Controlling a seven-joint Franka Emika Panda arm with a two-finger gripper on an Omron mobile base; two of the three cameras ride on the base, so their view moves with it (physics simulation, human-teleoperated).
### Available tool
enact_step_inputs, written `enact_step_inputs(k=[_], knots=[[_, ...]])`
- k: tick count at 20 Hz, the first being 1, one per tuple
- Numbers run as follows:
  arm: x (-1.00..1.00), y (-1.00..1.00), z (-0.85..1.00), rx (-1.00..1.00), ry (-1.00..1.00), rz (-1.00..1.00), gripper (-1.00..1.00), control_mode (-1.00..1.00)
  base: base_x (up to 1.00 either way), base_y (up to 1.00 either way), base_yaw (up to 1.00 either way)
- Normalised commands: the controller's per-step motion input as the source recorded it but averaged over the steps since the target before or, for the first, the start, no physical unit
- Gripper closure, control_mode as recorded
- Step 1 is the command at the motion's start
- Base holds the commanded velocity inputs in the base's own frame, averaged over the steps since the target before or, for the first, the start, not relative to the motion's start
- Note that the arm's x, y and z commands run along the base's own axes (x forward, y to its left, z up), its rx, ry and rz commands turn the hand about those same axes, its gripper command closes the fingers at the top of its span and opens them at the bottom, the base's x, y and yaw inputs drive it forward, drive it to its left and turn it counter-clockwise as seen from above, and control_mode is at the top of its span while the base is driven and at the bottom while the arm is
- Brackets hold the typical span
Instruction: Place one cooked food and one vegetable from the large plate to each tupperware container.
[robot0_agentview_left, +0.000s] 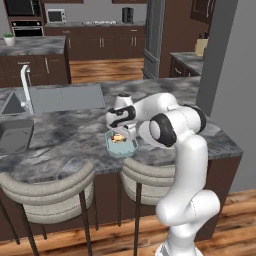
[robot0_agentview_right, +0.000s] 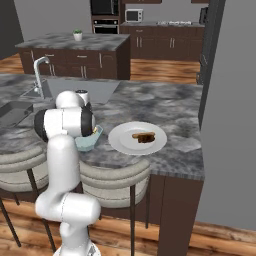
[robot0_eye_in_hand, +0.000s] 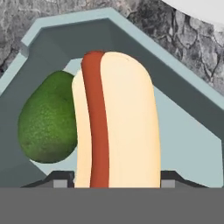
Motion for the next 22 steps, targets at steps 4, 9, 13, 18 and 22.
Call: enact_step_inputs(k=[4, 9, 13, 18, 22], knots=[[-0.05, 0.00, 0.23, 0.00, -0.21, -0.03, -1.00, -1.00, 0.00, 0.00, 0.00], [-0.04, 0.00, 0.10, 0.10, -0.60, -0.13, -1.00, -1.00, 0.00, 0.00, 0.00], [-0.39, -0.21, 0.63, 0.19, -0.61, -0.08, -1.00, -1.00, 0.00, 0.00, 0.00], [-0.74, -0.56, 0.74, 0.06, -0.29, -0.05, -1.00, -1.00, 0.00, 0.00, 0.00], [-0.59, -0.72, 0.86, -0.27, 0.04, -0.12, -1.00, -1.00, 0.00, 0.00, 0.00]])
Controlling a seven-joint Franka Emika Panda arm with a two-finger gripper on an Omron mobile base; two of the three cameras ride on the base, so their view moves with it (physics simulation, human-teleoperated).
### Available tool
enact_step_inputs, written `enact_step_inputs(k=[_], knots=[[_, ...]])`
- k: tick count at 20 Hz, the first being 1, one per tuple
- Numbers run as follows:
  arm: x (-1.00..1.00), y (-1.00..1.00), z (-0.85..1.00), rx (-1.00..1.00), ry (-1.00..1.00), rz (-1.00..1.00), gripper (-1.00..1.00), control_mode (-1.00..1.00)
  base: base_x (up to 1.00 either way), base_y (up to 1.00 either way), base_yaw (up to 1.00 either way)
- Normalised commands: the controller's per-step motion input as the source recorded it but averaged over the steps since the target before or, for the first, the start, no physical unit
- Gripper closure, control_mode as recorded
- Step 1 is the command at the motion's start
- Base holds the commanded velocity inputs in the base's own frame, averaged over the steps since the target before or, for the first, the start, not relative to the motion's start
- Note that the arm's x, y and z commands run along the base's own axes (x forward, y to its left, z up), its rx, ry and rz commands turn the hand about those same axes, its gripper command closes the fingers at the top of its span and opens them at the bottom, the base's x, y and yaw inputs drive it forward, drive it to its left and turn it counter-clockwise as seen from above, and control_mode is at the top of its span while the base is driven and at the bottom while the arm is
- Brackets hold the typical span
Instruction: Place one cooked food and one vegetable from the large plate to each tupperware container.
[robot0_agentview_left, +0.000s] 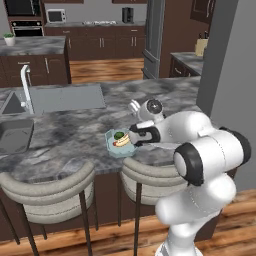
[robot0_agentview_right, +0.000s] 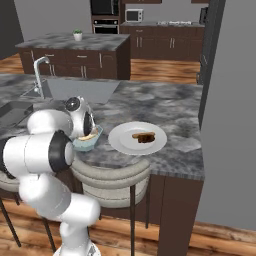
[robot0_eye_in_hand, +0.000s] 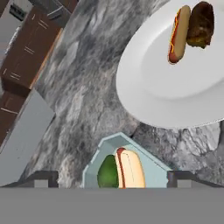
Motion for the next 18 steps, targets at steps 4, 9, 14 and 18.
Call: enact_step_inputs(k=[4, 9, 14, 18], knots=[[-0.34, -0.79, 0.69, -0.34, 0.34, -0.23, -1.00, -1.00, 0.00, 0.00, 0.00], [-0.51, -1.00, 0.08, 0.00, 0.26, -0.09, -1.00, -1.00, 0.00, 0.00, 0.00], [-0.33, -0.90, 0.00, 0.30, -0.14, 0.01, -1.00, -1.00, 0.00, 0.00, 0.00], [0.00, -0.84, -0.01, 0.11, 0.11, 0.17, -1.00, -1.00, 0.00, 0.00, 0.00]])
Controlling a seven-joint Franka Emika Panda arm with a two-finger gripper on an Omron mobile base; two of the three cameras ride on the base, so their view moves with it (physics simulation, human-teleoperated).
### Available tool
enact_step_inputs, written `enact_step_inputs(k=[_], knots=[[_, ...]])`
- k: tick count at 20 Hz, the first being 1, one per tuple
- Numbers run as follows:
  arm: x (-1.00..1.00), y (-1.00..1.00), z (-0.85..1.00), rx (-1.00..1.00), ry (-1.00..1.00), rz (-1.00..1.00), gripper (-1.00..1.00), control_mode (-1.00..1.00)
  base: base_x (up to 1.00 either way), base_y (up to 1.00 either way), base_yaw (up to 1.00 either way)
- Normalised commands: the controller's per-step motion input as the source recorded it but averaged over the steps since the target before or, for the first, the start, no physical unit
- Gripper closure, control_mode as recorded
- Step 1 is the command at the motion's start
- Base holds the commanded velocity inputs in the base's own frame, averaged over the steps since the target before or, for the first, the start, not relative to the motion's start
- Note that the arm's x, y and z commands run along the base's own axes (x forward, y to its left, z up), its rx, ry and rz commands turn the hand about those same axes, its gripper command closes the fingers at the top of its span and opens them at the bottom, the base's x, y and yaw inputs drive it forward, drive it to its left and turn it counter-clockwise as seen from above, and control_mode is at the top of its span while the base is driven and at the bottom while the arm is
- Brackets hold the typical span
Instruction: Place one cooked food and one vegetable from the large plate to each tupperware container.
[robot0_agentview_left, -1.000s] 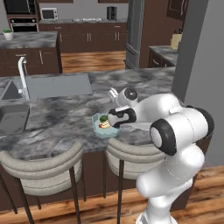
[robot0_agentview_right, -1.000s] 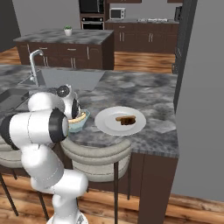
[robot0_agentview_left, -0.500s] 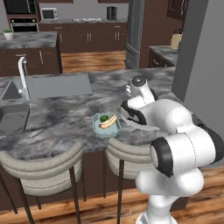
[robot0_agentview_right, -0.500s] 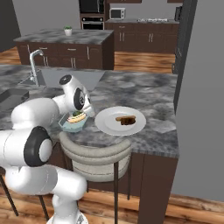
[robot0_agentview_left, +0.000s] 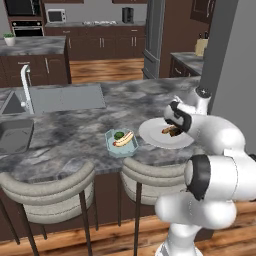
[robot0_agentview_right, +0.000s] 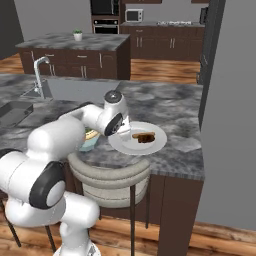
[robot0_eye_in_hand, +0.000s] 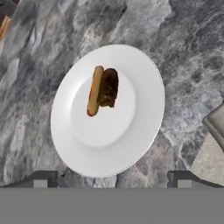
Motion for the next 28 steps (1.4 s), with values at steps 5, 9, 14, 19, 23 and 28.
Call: enact_step_inputs(k=[5, 9, 14, 19, 23, 28], knots=[[0.00, -0.83, -0.21, 0.09, 0.06, 0.10, -1.00, -1.00, 0.00, 0.00, 0.00], [0.13, -0.36, -0.52, 0.01, 0.13, 0.08, -1.00, -1.00, 0.00, 0.00, 0.00], [0.36, 0.10, -0.48, 0.00, 0.07, 0.01, -1.00, -1.00, 0.00, 0.00, 0.00], [0.47, 0.08, -0.29, 0.00, 0.02, 0.00, -1.00, -1.00, 0.00, 0.00, 0.00], [0.49, 0.04, -0.38, 0.00, 0.02, 0.00, -1.00, -1.00, 0.00, 0.00, 0.00], [0.47, 0.00, -0.29, 0.00, 0.00, 0.00, -1.00, -1.00, 0.00, 0.00, 0.00]])
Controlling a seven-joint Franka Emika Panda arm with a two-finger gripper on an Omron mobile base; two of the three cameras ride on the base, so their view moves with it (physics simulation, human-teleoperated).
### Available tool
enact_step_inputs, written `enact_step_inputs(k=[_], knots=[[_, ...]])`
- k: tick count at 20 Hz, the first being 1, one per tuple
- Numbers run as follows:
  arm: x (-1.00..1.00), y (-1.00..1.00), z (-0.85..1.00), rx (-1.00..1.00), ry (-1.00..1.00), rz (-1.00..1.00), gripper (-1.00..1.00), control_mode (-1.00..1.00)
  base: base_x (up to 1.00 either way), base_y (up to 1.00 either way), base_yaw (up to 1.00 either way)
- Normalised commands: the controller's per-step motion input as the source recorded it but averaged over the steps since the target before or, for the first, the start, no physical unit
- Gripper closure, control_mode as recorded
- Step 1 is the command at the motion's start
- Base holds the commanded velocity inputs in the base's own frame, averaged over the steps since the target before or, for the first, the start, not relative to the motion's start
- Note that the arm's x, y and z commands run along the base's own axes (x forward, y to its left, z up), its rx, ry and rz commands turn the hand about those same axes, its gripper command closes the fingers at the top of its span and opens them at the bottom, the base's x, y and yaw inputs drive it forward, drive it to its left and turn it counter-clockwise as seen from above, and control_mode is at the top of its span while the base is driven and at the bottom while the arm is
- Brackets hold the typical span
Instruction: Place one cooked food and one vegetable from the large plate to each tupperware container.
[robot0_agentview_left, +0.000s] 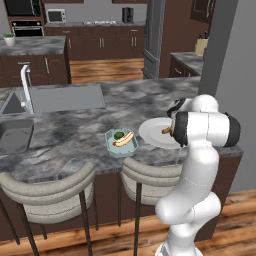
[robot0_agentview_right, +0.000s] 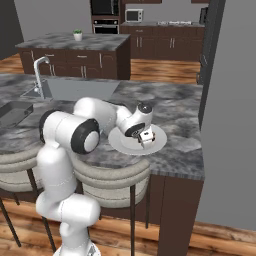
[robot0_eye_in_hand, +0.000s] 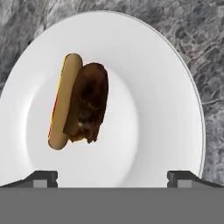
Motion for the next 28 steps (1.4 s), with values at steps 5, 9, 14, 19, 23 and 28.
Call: enact_step_inputs(k=[5, 9, 14, 19, 23, 28], knots=[[0.50, -0.11, -0.38, 0.00, 0.02, 0.00, -1.00, -1.00, 0.00, 0.00, 0.00], [0.73, -0.16, -0.39, 0.00, 0.06, 0.00, -1.00, -1.00, 0.00, 0.00, 0.00], [0.78, -0.04, -0.42, 0.00, 0.00, 0.02, -1.00, -1.00, 0.00, 0.00, 0.00], [0.23, 0.00, -0.34, 0.00, 0.00, 0.00, 1.00, -1.00, 0.00, 0.00, 0.00], [-0.31, -0.17, 0.03, 0.00, -0.10, 0.00, 1.00, -1.00, 0.00, 0.00, 0.00], [-0.24, -0.09, 0.30, 0.00, -0.15, 0.02, 1.00, -1.00, 0.00, 0.00, 0.00]])
